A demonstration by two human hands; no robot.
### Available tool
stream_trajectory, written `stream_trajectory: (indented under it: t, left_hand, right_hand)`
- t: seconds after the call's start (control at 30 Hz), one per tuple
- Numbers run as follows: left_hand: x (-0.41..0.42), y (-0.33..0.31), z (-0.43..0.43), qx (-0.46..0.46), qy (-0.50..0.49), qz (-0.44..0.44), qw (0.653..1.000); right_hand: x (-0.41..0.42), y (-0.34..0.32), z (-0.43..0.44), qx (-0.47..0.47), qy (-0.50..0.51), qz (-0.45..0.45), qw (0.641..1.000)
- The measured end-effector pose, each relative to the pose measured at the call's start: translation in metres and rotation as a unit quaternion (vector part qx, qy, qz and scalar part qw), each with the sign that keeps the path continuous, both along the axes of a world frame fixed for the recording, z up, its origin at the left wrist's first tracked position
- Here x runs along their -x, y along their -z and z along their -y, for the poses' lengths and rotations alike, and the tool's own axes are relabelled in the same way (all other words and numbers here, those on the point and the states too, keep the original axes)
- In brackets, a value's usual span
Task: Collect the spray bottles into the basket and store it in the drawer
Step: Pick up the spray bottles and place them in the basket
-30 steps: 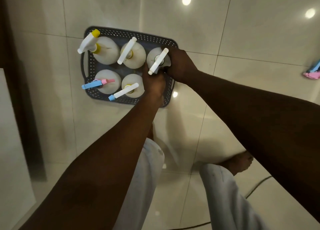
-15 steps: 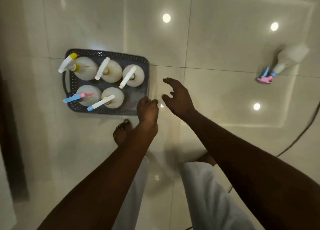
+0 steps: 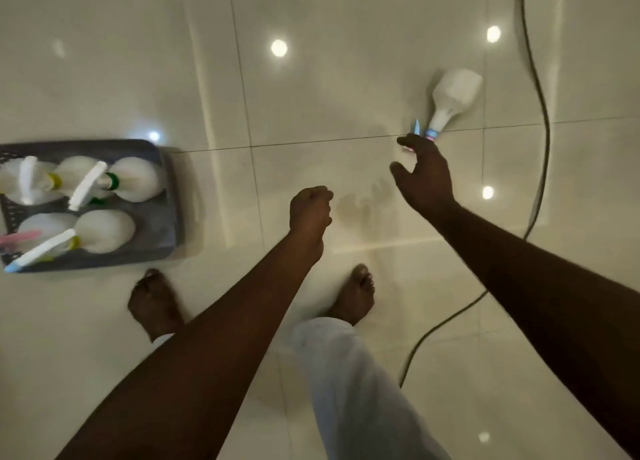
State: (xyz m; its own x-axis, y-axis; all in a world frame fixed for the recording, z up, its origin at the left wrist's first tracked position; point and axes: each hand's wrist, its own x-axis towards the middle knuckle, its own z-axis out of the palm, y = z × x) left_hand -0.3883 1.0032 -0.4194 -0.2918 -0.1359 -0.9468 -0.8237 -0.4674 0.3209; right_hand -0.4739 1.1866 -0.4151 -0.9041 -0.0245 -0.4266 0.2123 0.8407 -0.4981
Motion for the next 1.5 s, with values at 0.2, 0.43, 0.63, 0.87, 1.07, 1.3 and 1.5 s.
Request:
stream_trajectory:
  t: [0.2,0.43,0.63,0.87,1.07,1.3,1.5]
  left_hand:
    - [0.072,0.027,-0.097,-0.043,0.031,-0.035,0.998]
    - [0.164,0.072,-0.181,-0.090,0.048,-0.075,0.992]
    - [0.210,0.103,-0.215,-0.108,0.072,-0.061,0.990]
    - [0.205,0.104,-0.209,-0.107,0.111,-0.043,0.987]
    - [0.168,0.067,-0.155,-0.031,0.185,-0.060,0.980]
    - [0.079,0.002,-0.045,0.098,0.291,-0.034,0.951]
    - [-0.006,-0.050,0.056,0.111,0.292,-0.013,0.950]
  right_hand:
    - [0.084,0.026,-0.095,-0.040,-0.014,-0.026,0.999]
    - [0.159,0.077,-0.151,-0.045,-0.001,-0.002,0.999]
    - [0.187,0.112,-0.156,0.037,0.061,0.061,0.996]
    - [0.168,0.107,-0.143,0.141,0.125,0.077,0.979]
    - [0.131,0.062,-0.116,0.150,0.105,0.089,0.979]
    - [0.059,0.009,-0.034,0.148,0.067,0.182,0.970]
    - [-0.019,-0.021,0.066,0.198,0.089,0.252,0.943]
